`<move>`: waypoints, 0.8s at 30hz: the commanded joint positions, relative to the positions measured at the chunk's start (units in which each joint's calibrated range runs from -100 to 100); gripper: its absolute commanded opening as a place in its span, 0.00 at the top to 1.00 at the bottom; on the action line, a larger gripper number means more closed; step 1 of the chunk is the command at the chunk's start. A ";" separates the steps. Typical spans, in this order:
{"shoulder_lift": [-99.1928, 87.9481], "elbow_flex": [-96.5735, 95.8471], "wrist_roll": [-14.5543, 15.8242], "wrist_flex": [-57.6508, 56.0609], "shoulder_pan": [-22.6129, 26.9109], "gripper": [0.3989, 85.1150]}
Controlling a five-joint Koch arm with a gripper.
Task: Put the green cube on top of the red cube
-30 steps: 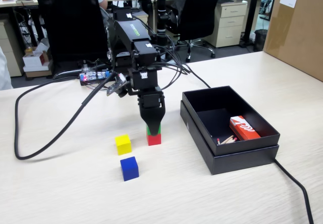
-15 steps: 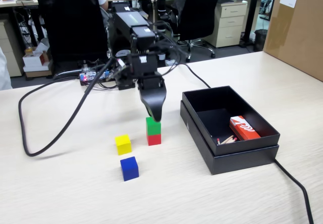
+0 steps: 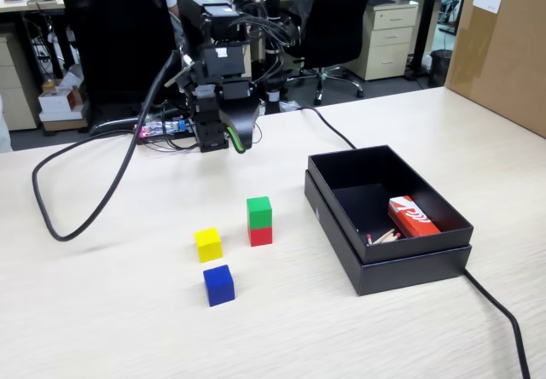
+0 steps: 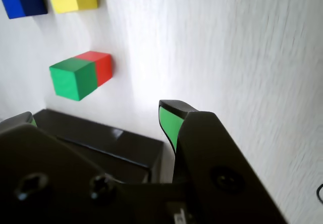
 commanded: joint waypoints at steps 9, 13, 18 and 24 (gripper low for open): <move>-21.22 -31.75 -3.13 22.26 -1.03 0.42; -26.15 -36.74 -3.13 22.43 -0.88 0.41; -29.60 -44.36 -4.00 28.22 -0.83 0.41; -31.66 -53.15 -4.84 32.97 -1.03 0.41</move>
